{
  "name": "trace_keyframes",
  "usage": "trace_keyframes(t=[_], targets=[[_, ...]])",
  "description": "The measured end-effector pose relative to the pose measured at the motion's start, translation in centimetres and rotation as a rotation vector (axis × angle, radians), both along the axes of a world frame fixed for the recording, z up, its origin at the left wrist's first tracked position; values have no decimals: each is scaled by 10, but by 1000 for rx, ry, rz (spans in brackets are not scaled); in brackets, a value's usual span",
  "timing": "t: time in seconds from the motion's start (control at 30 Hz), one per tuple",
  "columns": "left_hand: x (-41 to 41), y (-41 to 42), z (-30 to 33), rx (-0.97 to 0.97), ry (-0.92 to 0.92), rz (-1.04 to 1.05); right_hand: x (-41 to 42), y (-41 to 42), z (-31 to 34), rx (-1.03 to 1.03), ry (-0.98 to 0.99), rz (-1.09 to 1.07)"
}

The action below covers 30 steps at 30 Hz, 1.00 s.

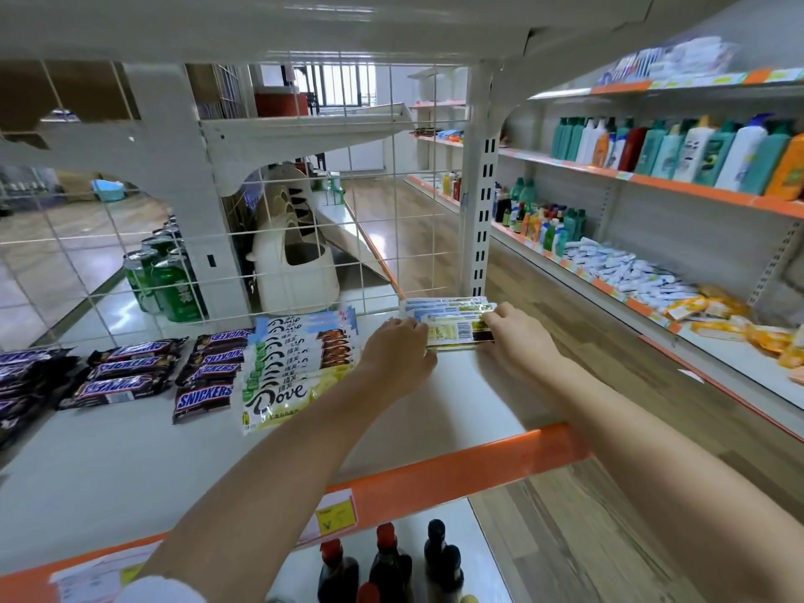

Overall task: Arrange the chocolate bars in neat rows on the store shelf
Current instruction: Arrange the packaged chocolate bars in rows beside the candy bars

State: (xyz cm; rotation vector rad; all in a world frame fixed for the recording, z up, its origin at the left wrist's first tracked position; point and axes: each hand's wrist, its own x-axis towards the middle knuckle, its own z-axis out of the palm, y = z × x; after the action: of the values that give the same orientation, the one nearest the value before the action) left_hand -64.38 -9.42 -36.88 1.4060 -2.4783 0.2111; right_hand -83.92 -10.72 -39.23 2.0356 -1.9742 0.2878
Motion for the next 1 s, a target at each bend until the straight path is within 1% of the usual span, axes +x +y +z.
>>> trace_keyframes(t=[0.1,0.2,0.33,0.4,0.5,0.57,0.67,0.73,0.83,1.0], targets=[[1,-1,0,0,-6,8,0,0,0,-10,17,11],[1,-1,1,-6,-17,9,0,-2,2,1,82,-2],[5,0,5,-40,0,-5,1,0,3,41,327,39],[6,2,6,-50,-1,-8,2,-2,5,-10,440,91],[9,3,7,-60,-3,-12,5,-7,13,-39,494,183],[11,3,6,-58,-7,-13,3,-10,15,6,509,206],[14,3,6,-43,-6,-1,4,-8,19,-30,610,262],[16,2,5,-44,-15,1,6,-4,21,-8,641,278],[19,0,5,-48,-24,2,6,-7,23,-44,586,389],[22,1,5,-48,-32,8,9,-6,27,-100,517,332]])
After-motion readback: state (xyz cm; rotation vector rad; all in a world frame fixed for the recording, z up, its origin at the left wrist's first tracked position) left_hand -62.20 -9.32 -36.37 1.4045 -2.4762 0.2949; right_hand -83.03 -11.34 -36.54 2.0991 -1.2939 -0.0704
